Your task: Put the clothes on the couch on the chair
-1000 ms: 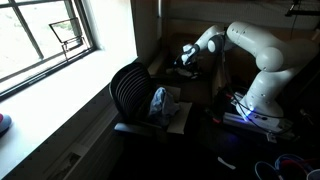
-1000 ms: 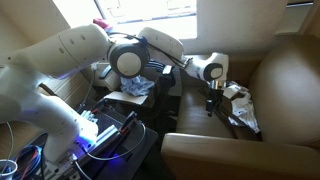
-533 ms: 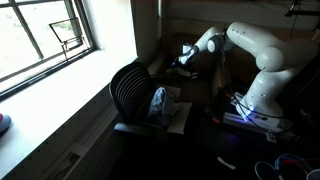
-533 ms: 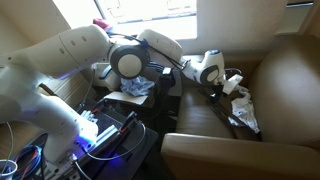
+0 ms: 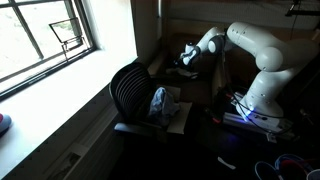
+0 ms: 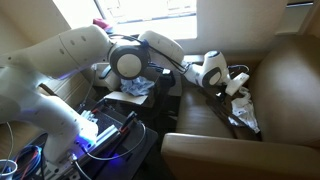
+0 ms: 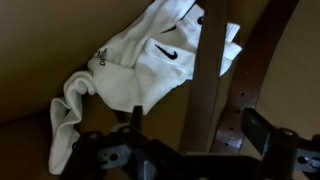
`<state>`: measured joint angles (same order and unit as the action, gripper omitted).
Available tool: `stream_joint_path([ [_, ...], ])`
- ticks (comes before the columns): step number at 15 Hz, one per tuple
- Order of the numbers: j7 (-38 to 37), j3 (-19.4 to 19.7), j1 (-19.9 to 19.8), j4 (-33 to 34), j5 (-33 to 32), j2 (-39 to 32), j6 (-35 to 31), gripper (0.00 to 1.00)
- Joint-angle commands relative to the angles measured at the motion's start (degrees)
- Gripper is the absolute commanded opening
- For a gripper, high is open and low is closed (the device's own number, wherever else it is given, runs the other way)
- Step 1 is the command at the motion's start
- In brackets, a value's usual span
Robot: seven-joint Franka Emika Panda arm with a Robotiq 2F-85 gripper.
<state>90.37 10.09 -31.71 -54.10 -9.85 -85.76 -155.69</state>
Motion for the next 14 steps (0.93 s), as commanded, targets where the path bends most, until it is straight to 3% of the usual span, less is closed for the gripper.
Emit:
stream_joint_path([
  [1,0.4,-0.2,-0.8,0.6,-1.5,0.0,1.3,1.0],
  [6,-7.3,4.3,-2.6,1.2,-2.3,0.1,-8.7,1.0],
  [8,-6.5,2.8,-4.7,2.8,-2.3,0.2,-7.5,1.0],
  [10,-6.6,2.6,-5.6,4.6,-1.8,0.3,-1.7,1.0],
  [11,-6.9,2.8,-5.0,3.0,-2.9,0.5,-5.1,1.0],
  [14,-6.9,2.7,-5.6,3.9,-2.8,0.6,-2.8,1.0],
])
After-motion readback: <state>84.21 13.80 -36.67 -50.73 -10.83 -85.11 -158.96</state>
